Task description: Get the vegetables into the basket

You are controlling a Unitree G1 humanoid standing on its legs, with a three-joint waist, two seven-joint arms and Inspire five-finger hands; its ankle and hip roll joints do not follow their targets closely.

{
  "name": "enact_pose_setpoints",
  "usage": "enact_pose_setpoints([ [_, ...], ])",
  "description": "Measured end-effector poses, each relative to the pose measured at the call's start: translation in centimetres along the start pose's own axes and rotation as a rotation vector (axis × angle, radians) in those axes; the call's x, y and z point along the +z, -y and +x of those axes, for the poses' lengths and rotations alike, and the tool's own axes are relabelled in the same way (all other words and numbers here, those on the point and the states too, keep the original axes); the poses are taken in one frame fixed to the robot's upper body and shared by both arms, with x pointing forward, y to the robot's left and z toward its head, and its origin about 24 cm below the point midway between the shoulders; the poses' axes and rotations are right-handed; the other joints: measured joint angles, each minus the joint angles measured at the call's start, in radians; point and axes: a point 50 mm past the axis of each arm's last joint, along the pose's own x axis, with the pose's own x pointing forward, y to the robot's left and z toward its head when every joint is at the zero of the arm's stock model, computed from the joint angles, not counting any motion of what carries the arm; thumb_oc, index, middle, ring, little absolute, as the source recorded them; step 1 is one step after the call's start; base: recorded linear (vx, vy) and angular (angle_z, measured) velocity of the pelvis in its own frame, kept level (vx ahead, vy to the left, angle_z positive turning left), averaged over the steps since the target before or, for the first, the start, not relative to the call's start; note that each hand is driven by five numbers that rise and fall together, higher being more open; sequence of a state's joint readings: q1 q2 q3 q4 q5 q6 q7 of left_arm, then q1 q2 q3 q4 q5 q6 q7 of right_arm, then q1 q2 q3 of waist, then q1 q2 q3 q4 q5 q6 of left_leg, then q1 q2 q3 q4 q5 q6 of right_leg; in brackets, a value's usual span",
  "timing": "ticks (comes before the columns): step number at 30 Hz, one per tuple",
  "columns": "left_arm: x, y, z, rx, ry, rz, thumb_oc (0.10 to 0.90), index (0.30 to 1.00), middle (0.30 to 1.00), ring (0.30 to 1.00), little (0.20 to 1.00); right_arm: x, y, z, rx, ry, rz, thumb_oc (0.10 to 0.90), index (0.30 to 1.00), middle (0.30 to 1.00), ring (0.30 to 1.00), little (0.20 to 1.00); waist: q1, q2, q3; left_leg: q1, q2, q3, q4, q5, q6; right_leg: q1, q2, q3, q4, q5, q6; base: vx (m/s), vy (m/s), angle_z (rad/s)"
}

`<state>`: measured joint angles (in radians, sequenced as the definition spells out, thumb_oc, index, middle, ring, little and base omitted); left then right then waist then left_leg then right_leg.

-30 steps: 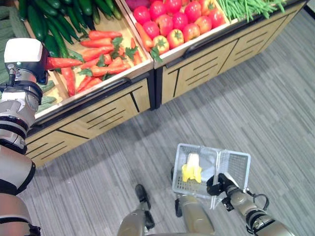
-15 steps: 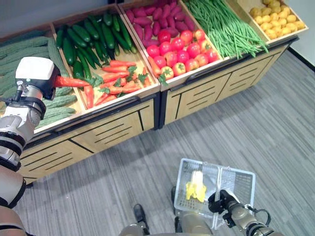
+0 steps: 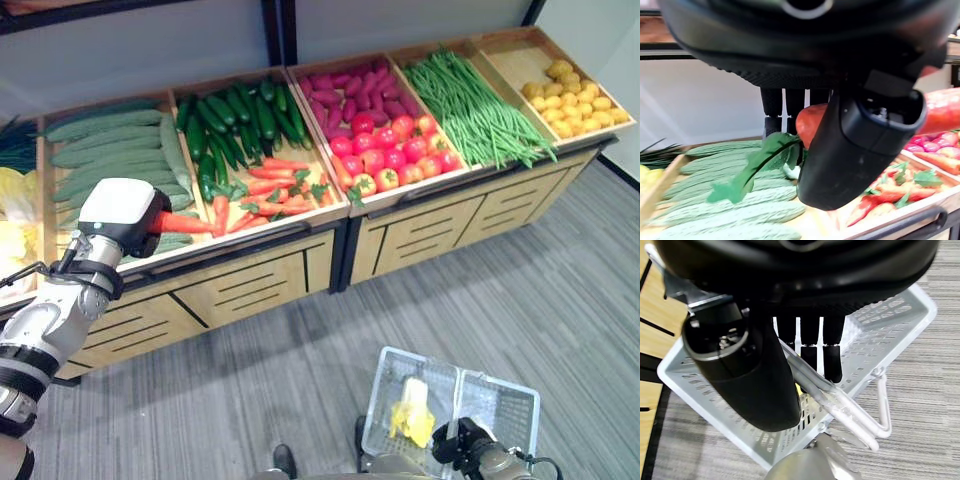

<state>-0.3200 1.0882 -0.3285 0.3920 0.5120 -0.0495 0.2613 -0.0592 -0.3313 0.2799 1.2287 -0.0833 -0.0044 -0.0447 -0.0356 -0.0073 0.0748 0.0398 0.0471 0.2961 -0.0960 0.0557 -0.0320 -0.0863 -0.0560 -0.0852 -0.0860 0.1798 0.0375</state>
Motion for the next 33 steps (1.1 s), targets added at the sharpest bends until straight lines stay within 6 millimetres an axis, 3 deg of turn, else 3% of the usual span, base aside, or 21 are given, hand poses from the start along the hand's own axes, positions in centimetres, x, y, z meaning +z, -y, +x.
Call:
enact_pose_setpoints([
  [11, 1.3, 0.0, -1.2, -0.002, 0.067, -0.036, 0.400, 0.300, 0.300, 0.300, 0.300, -2.0, -0.5, -0.4, 0.009, -0.057, 0.006, 0.400, 0.300, 0.300, 0.300, 0.300, 0.017, 0.005, -0.040, 0.043, -0.010, -0.005, 0.000, -0.009, 0.009, 0.045, -0.009, -0.004, 0.000, -0.007, 0.005, -0.03, 0.049, 0.01],
  [22, 2.5, 0.4, -1.0, -0.016, 0.098, -0.066, 0.400, 0.300, 0.300, 0.300, 0.300, -3.0, -0.2, -0.6, -0.014, -0.084, 0.043, 0.400, 0.300, 0.300, 0.300, 0.300, -0.032, 0.010, -0.048, 0.063, -0.057, 0.027, 0.000, -0.029, 0.045, 0.049, -0.045, 0.035, 0.001, 0.013, 0.038, -0.06, 0.129, -0.08],
  [26, 3.9, 0.4, -0.3, -0.030, 0.151, -0.060, 0.400, 0.300, 0.300, 0.300, 0.300, -3.2, 0.3, -0.6, -0.041, -0.087, 0.079, 0.400, 0.300, 0.300, 0.300, 0.300, -0.043, 0.009, -0.045, 0.065, -0.088, 0.078, 0.000, -0.042, 0.068, 0.025, -0.068, 0.087, 0.002, 0.032, 0.066, -0.07, 0.149, -0.34],
  [30, 4.8, 0.3, 0.2, -0.015, 0.175, -0.082, 0.400, 0.300, 0.300, 0.300, 0.300, -2.4, 0.7, -0.5, -0.065, -0.045, 0.097, 0.400, 0.300, 0.300, 0.300, 0.300, -0.096, 0.006, -0.023, 0.069, -0.120, 0.149, 0.000, -0.064, 0.090, -0.017, -0.086, 0.148, 0.026, 0.059, 0.105, -0.03, 0.124, -0.53],
  [32, 5.0, 0.1, 0.3, -0.008, 0.181, -0.085, 0.400, 0.300, 0.300, 0.300, 0.300, -1.8, 1.0, -0.4, -0.079, -0.019, 0.117, 0.400, 0.300, 0.300, 0.300, 0.300, -0.114, 0.007, 0.009, 0.076, -0.122, 0.216, 0.000, -0.067, 0.104, -0.047, -0.088, 0.130, 0.029, 0.073, 0.132, -0.05, 0.034, -0.89],
  [33, 5.3, 0.3, 0.3, -0.015, 0.191, -0.089, 0.400, 0.300, 0.300, 0.300, 0.300, -1.3, 1.6, -0.3, -0.100, -0.008, 0.141, 0.400, 0.300, 0.300, 0.300, 0.300, -0.117, 0.021, 0.025, 0.069, -0.118, 0.251, 0.000, -0.090, 0.116, -0.065, -0.089, 0.060, 0.039, 0.052, 0.140, -0.04, 0.002, -1.03],
])
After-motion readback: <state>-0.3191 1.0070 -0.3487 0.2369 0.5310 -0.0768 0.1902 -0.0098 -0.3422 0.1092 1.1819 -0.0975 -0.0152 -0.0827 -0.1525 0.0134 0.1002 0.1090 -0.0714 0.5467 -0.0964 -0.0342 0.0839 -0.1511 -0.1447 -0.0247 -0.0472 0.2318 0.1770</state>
